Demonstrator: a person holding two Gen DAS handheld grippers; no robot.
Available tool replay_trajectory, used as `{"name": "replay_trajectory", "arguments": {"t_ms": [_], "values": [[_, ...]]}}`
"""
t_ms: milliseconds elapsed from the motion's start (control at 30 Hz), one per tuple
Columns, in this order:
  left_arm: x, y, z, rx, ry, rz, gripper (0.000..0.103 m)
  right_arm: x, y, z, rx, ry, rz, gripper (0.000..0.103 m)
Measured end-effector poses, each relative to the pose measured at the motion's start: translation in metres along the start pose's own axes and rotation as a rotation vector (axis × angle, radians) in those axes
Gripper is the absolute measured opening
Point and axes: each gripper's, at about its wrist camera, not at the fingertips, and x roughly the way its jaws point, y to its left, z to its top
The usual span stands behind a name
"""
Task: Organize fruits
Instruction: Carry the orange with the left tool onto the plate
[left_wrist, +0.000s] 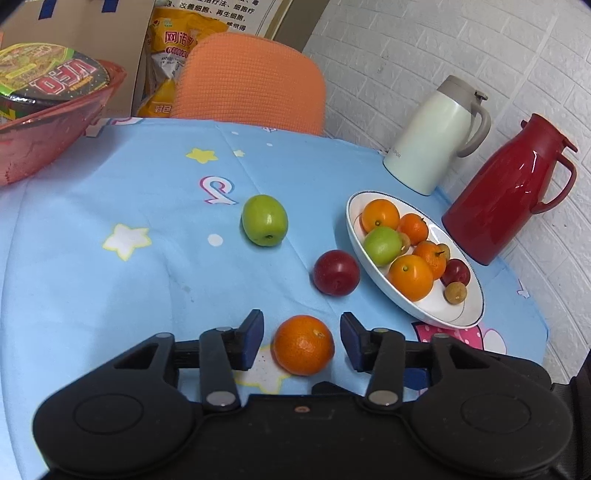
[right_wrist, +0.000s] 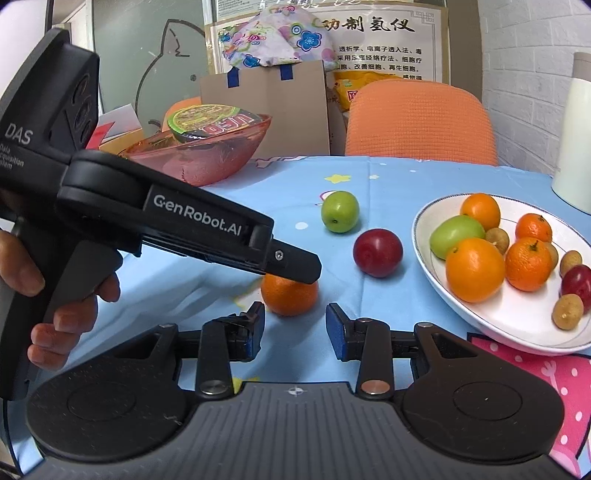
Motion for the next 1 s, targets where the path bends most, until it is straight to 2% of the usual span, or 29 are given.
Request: {"name": "replay_trajectory", "arguments": {"t_ms": [167,300,500,700,1000], "values": [[-0.001,0.000,-0.001,0.001,0.007,-0.015,0.103,0.009,0.005,0.006,-0.031,0.014,-0.005,0.064],[0.004,0.002,-0.002,-0.005,0.021,-0.014,0.103,0.019,0.009,0.010,-0.057,0.033,-0.019,0.069],[0.003,-0.001,-0.007,0.004,0.023,-0.010,0.103,0.018,0.005,0.005,-0.044,0.031,-0.010,0.064],[-0.006,-0.023,-0.006,0.045,-0.005,-0.033,0.103,-0.005,0.001,0.002,-0.044,-0.037,-0.047,0.064],[0.002,-0.082,0.006,0.153,-0.034,-0.126,0.103,-0.047,-0.033,0.000,0.020,-0.144,-0.161,0.064]]}}
